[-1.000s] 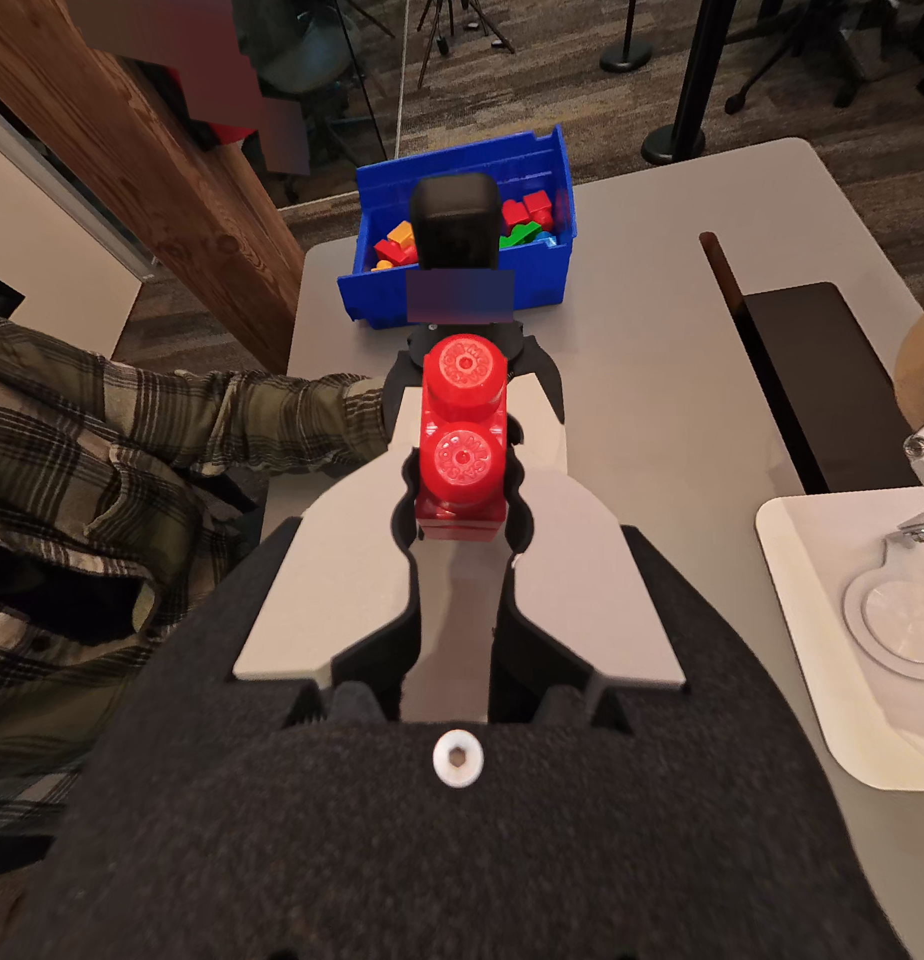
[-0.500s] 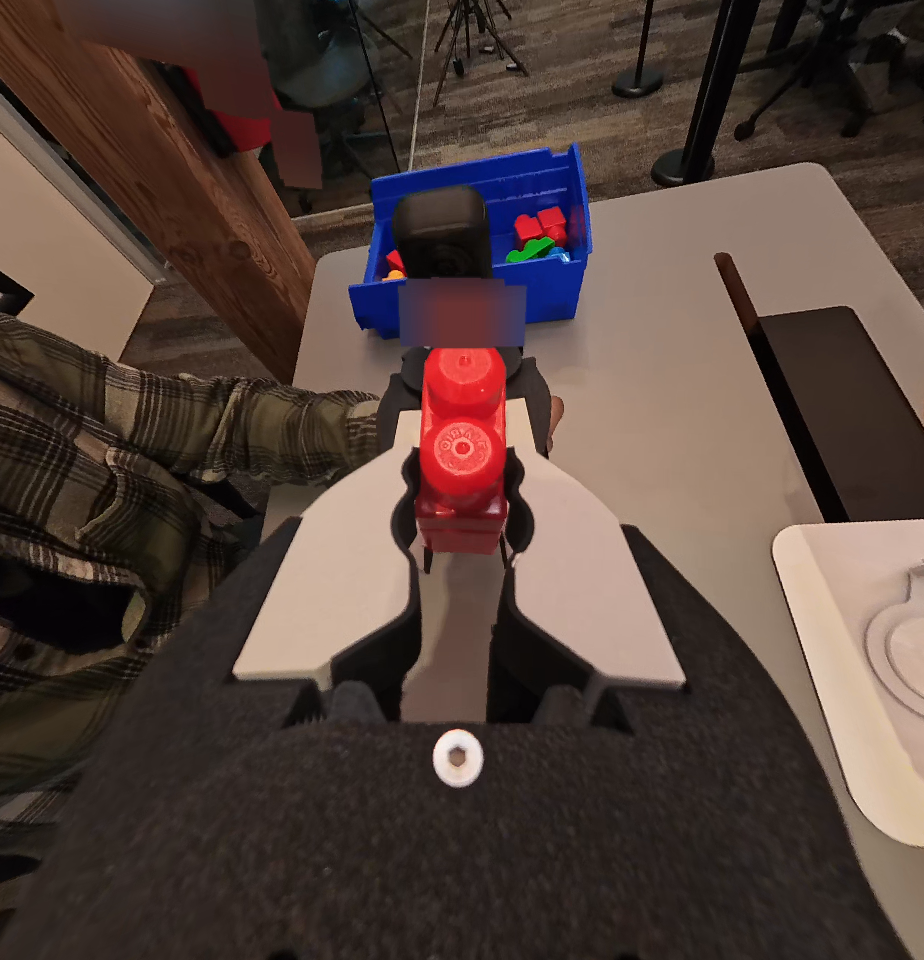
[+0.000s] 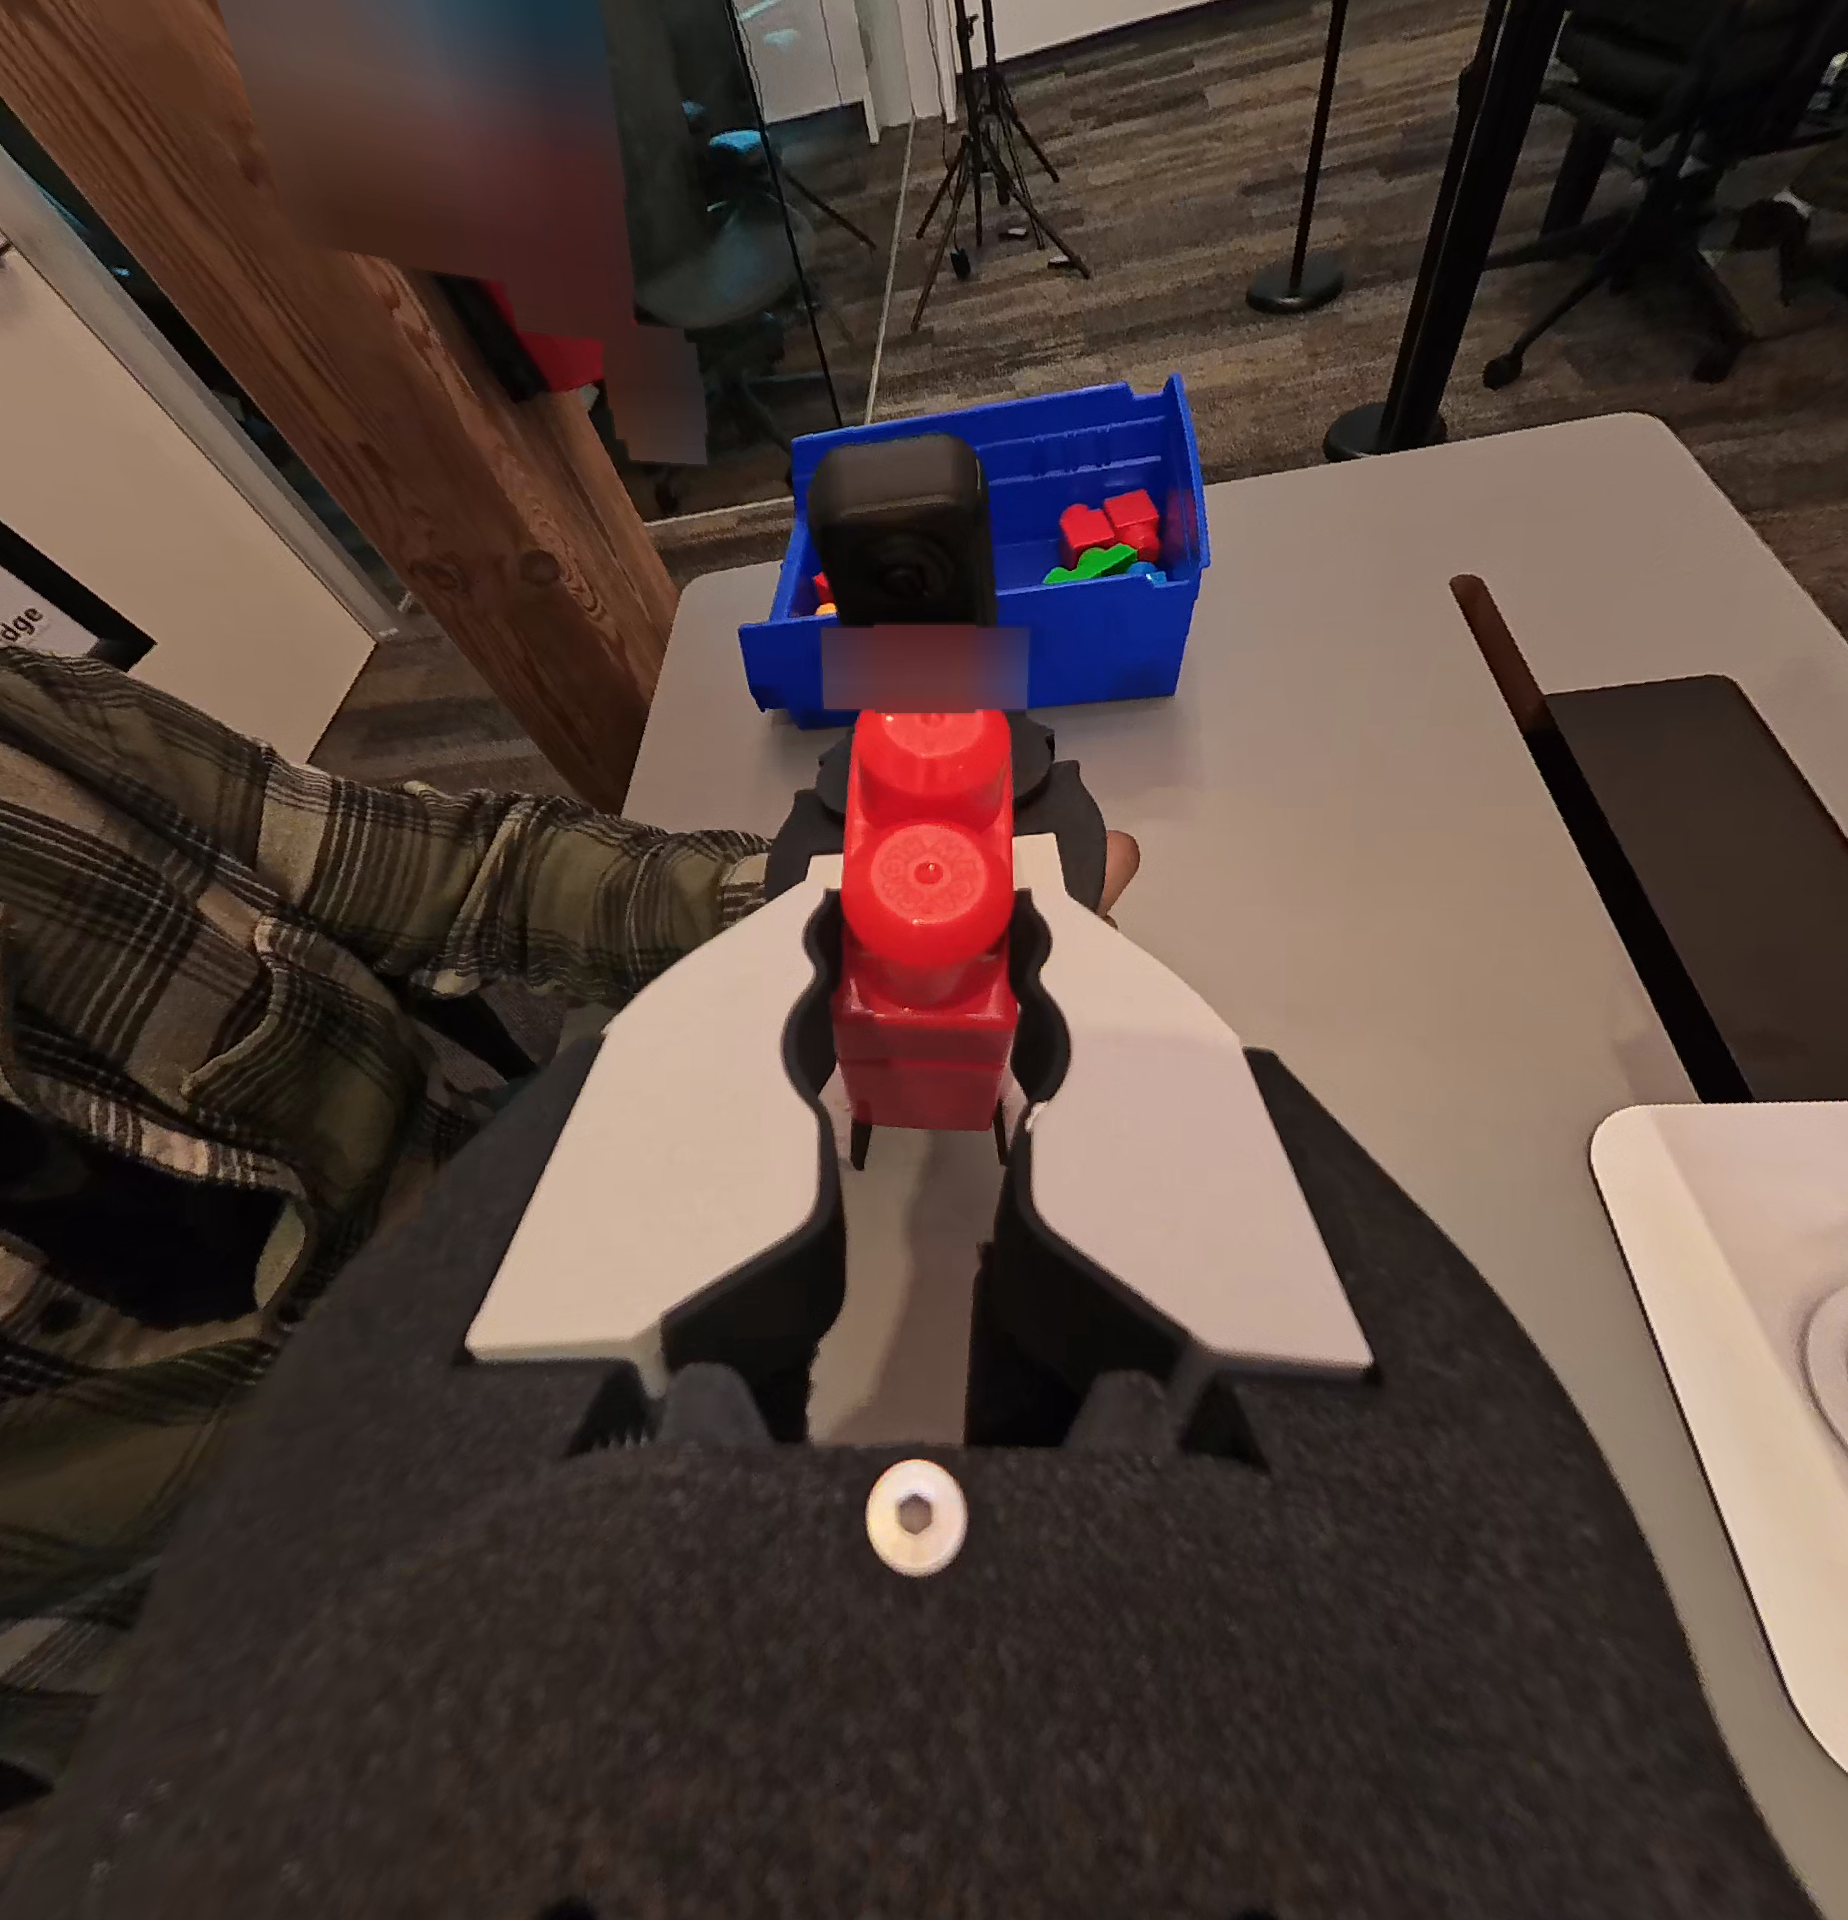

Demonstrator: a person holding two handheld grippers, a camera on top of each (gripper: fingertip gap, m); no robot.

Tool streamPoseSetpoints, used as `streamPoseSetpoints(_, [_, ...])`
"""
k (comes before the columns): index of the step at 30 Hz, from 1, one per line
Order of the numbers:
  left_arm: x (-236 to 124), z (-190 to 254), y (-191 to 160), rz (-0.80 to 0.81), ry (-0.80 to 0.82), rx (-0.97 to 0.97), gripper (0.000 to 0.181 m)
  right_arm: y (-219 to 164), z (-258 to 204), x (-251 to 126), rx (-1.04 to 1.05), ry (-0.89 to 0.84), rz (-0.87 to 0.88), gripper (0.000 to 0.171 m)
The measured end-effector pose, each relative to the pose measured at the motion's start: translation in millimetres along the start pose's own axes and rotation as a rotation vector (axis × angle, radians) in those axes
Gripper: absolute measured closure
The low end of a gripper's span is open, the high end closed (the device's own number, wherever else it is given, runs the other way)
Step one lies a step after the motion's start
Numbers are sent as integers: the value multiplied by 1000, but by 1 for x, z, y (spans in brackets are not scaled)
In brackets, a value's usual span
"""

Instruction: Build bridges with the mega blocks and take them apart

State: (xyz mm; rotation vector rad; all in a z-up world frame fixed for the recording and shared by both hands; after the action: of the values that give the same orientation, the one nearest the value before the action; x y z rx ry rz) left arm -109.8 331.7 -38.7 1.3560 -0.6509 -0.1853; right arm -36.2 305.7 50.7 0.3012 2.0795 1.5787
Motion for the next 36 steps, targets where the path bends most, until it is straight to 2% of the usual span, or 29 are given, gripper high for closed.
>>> streamPoseSetpoints(10, [3, 1, -4, -33, -16, -31, 151, -6, -3, -5, -30, -33, -35, 140])
streamPoseSetpoints(15, [8, 0, -8, -70, -46, -62, 147, -7, -7, -12, -83, -67, -88, 141])
streamPoseSetpoints(21, [13, 1, -15, -115, -58, -87, 140, -11, -6, -25, -86, -73, -53, 141])
streamPoseSetpoints(29, [11, 0, -21, -164, -35, -105, 115, -6, -7, -62, -115, -124, -40, 140])
streamPoseSetpoints(36, [-20, 12, -18, -134, 21, -139, 110, -20, -7, -120, -106, -205, -51, 140])
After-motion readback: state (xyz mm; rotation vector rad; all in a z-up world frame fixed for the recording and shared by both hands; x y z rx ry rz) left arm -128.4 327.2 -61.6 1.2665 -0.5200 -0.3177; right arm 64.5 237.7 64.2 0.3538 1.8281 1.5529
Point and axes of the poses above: each gripper's, where its closed fingertips meet, x out along the fingers, y out of its top, z = x × y across the jaws, the point moved 6 cm from there along -x, back along the fingers, and after that the axes turned 10 degrees about z, right-handed, at the moved point
